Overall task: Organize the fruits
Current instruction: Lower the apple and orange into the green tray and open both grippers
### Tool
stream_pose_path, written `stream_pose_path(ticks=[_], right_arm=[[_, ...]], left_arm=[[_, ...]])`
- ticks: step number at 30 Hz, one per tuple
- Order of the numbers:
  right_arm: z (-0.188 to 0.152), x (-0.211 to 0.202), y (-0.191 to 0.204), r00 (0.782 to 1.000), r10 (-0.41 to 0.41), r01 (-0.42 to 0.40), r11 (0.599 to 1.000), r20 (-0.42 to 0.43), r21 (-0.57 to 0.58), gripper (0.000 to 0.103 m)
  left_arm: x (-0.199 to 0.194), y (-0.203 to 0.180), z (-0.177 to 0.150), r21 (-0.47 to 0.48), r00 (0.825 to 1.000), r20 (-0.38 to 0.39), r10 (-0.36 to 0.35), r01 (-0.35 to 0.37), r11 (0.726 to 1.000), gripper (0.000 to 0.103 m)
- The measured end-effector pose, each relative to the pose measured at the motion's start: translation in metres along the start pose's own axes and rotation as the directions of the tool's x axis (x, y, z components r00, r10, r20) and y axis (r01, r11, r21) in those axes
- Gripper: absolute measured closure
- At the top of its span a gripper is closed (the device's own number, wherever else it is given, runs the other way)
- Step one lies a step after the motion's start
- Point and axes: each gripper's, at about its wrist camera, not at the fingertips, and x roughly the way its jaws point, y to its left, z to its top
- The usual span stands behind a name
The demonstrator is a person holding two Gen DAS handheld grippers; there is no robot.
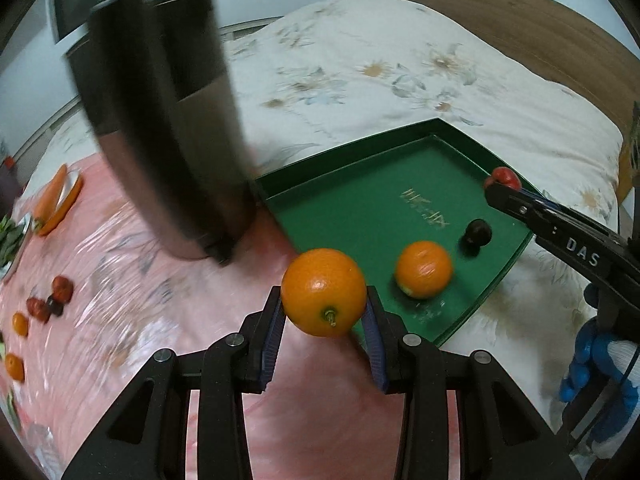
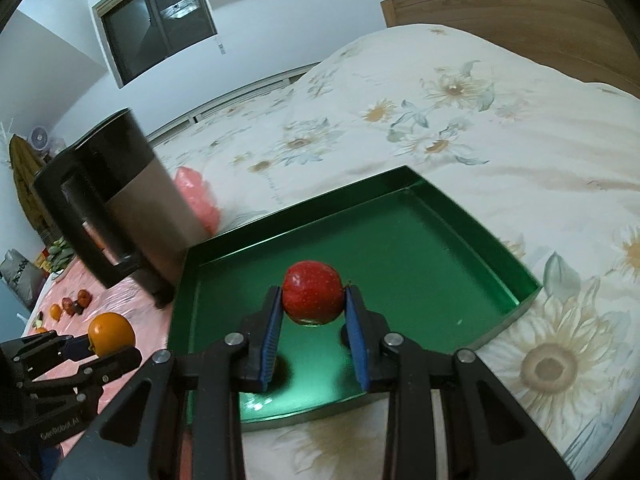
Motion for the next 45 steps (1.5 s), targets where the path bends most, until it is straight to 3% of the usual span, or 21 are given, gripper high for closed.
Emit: stream_pose_path(ticks=[15,30,32,33,34,37,42,44,45], right_arm=[[-0.008,0.039,-0.042,0.997,-0.072,0.072,0.997,-0.009,0.032,0.054],[-0.018,0.042,-0.041,0.995,-0.096,0.096,0.995,0.007,0.021,0.053],[-0.017,0.042,-0.040,0.996,-0.094,0.094,0.995,0.007,0.022,0.052],[-0.017,0.042,-0.041,0.996,-0.093,0.093,0.995,0.009,0.022,0.050],[-0.017,0.041,-0.041,0.996,-0.091,0.090,0.996,0.012,0.022,0.038],[-0.018,0.039,-0.040,0.995,-0.096,0.096,0.995,0.021,0.016,0.022],[-0.017,0.037,-0.042,0.995,-0.094,0.093,0.995,0.024,0.025,0.017],[-0.017,0.035,-0.042,0.995,-0.100,0.100,0.995,0.028,0.031,0.002],[-0.017,0.034,-0.042,0.994,-0.103,0.102,0.994,0.028,0.035,0.000]], left_arm=[[0.055,-0.031,0.024,0.032,1.000,-0.010,-0.007,0.008,0.999,0.070],[0.066,-0.031,0.024,0.015,1.000,-0.010,-0.001,0.001,1.000,0.069],[0.065,-0.031,0.024,0.015,1.000,0.002,0.009,-0.009,1.000,0.062],[0.064,-0.031,0.024,0.016,1.000,0.007,0.010,-0.010,1.000,0.055],[0.063,-0.030,0.024,0.014,1.000,0.015,0.008,-0.008,1.000,0.052],[0.060,-0.032,0.024,0.024,1.000,0.022,0.000,0.000,1.000,0.051],[0.052,-0.036,0.023,0.041,0.999,0.036,0.003,-0.004,0.999,0.050],[0.048,-0.036,0.023,0.043,0.999,0.044,0.004,-0.006,0.999,0.049],[0.045,-0.035,0.023,0.041,0.999,0.048,0.002,-0.004,0.999,0.049]])
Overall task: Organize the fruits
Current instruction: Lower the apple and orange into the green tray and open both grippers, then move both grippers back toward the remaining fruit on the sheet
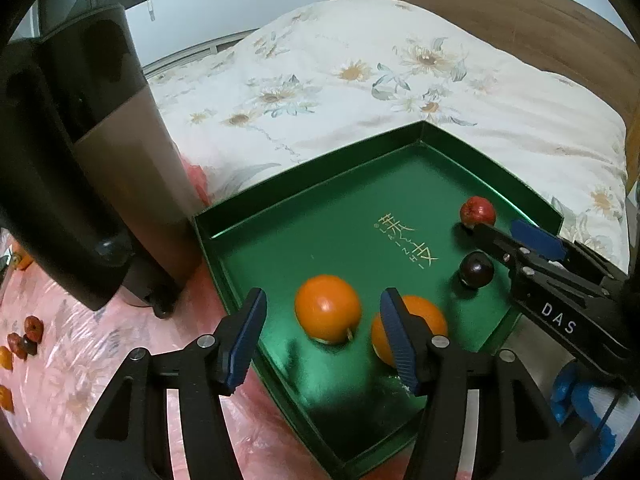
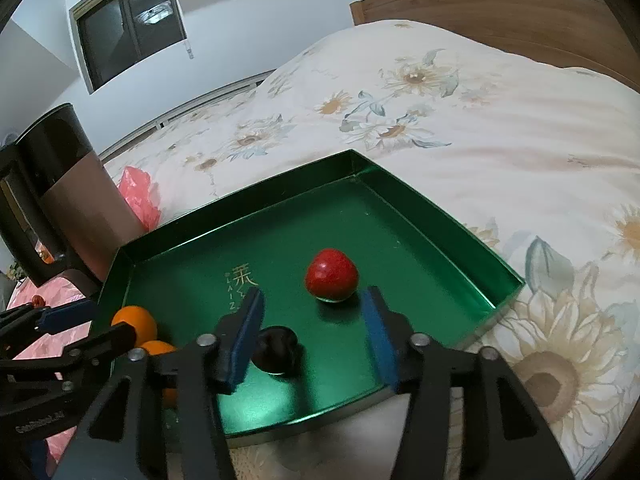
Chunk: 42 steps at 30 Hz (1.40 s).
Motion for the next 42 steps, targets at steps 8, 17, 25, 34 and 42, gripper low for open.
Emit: stream_pose_path(ticks=[8,17,25,34,42], right_arm=[[0.001,-0.018,0.004,1.000,-0.006,0.006,1.000,0.014,0.007,0.000],[0.000,-0.055,0.030,0.999,0.013,-0.012,1.000,0.038,-0.018,0.000],[-0.010,-0.090,0.068,0.999,0.011,-0.008,0.997,0.040,-0.080,0.000],[-0.029,-0.111,0.116,0.998,0.060,-0.059,0.989,0.006,-0.133,0.000],[-0.049,-0.118,0.174,0.988,0.150,-0.157,0.961,-0.046,-0.227,0.000]], left_arm=[[-0.029,0.007,-0.002,-0.001,0.999,0.034,-0.018,0.018,1.000,0.047],[-0.071,0.027,-0.012,-0.032,0.998,0.067,-0.021,0.023,0.999,0.045],[-0.109,0.052,-0.030,-0.067,0.991,0.132,0.030,-0.022,0.998,0.045],[-0.129,0.092,-0.071,-0.142,0.995,0.079,0.056,-0.044,0.989,0.045],[-0.135,0.148,-0.110,-0.251,0.995,0.007,0.099,-0.094,0.963,0.045]])
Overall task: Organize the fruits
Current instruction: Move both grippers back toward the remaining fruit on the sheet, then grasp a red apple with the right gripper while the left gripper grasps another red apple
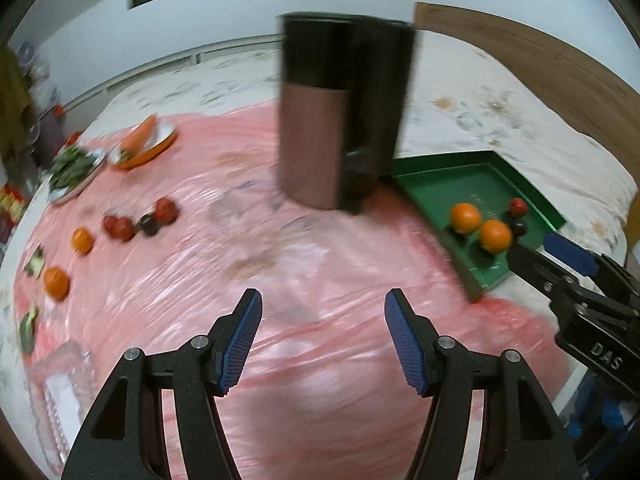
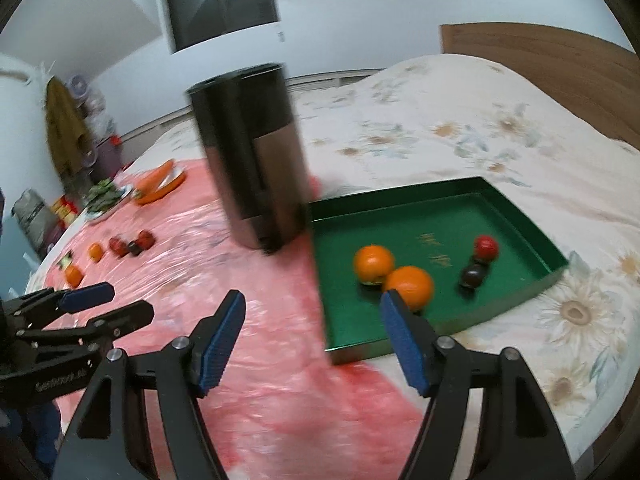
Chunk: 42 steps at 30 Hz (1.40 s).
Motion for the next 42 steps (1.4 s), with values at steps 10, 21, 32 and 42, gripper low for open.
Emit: stream_pose_path(ticks=[10,21,32,42], right_arm=[[0.007,0.023,0.073,0.989,0.138,-0.145,0.980,-0.062,-0.135,0.000],[0.021,0.071,0.149,0.951,0.274,-0.304,0.910,-0.142,-0.281,0.000],[0.043,0.131,0.202,0.904,0.359,-0.426,0.801,-0.232,-0.420,0.000],[0.053,0.200,0.235,0.882,0.372,-0.471,0.727,-0.291,-0.500,0.006]], left_arm=[[0.000,0.089,-0.011,-0.163,0.996,-0.019,0.082,-0.084,0.983,0.045],[0.014,0.164,-0.014,-0.294,0.987,-0.047,0.156,-0.163,0.942,0.045],[0.040,0.214,0.003,-0.433,0.988,-0.074,0.137,-0.155,0.888,0.045],[0.082,0.245,0.026,-0.598,0.995,-0.085,0.056,-0.096,0.796,0.046]])
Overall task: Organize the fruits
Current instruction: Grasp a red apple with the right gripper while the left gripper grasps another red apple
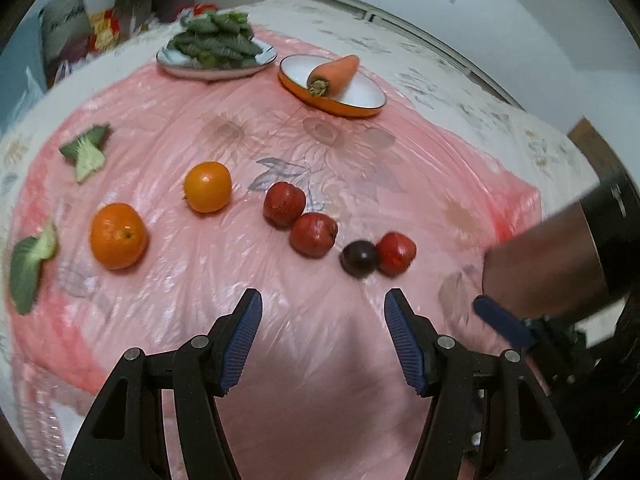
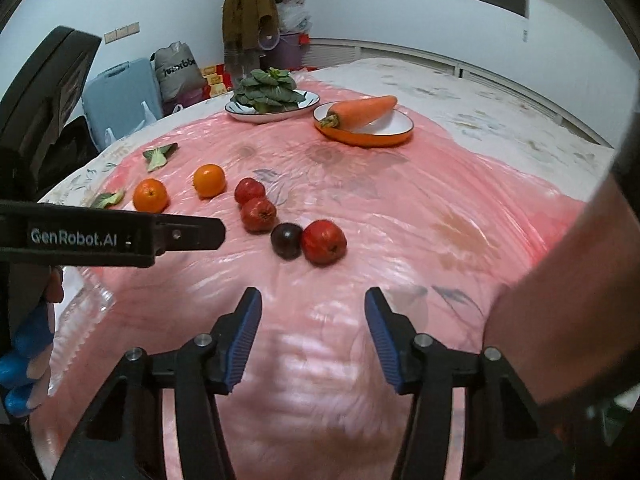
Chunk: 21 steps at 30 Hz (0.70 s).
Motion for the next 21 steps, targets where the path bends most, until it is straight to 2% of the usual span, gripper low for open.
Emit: stream_pose_path(ticks=[5,9,16,21], right_arm=[[0.010,0.024,-0.005,1.000,0.024,-0.025,0.999,-0.012,-0.039,0.011],[0.016,0.042,-0.009,0.999,0.029,-0.031,0.998,-0.027,-0.060,0.015],[0.024,0.065,-0.007,0.998,0.031,-0.039,0.990,-0.063,-0.139,0.015],[0.028,0.071,-0.005,0.996,0.034,-0.049,0.982,-0.080,-0.184,0.025]], left_arm=[[0.022,0.008,0.015,-0.114,0.999,-0.033,-0.030,0.026,0.993,0.046],[0.037,0.013,0.022,-0.180,0.998,-0.062,-0.032,0.020,0.983,0.046],[0.053,0.021,0.026,-0.263,0.994,-0.099,-0.034,0.007,0.965,0.046],[0.061,0.024,0.034,-0.305,0.993,-0.114,-0.042,0.005,0.952,0.046]])
